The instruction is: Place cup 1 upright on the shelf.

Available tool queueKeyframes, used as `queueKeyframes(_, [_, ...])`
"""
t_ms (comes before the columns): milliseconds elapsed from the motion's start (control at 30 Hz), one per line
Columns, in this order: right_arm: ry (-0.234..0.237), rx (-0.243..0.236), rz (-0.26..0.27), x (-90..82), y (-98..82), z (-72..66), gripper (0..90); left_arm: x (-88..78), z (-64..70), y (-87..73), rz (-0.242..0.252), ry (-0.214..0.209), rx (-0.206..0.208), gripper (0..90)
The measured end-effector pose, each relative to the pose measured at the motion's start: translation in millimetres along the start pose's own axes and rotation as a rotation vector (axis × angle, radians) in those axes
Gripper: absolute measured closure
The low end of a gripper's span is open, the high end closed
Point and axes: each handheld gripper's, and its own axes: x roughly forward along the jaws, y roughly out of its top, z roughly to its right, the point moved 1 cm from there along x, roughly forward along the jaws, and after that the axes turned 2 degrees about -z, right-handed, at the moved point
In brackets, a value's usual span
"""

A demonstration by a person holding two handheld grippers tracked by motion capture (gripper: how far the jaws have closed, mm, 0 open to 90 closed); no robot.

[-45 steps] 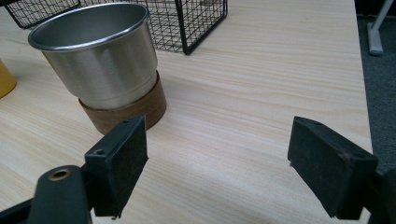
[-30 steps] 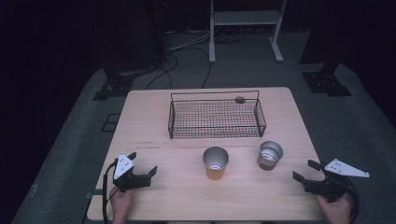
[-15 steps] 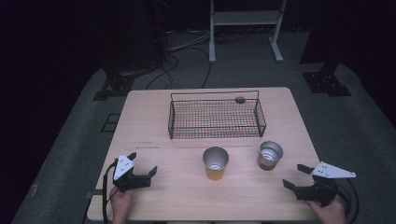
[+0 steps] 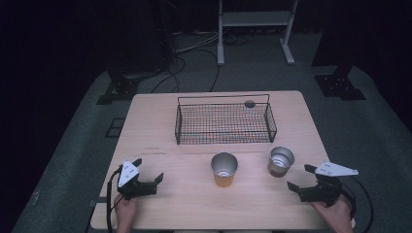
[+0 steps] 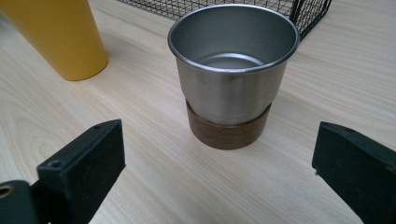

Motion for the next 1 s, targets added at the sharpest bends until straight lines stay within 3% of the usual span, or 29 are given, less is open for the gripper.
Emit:
queueKeyframes(500, [-0.024,0.004,-0.041,12.3,11.1,3.2,1.2,-0.1,0.1,0.0,0.001,0.000,0.000,0.0])
queueKeyframes(1000, [-0.047,-0.004,-0.041,28.8,21.6,5.0,1.2,-0.1,0.4,-0.1,0.005,0.000,0.000,0.0])
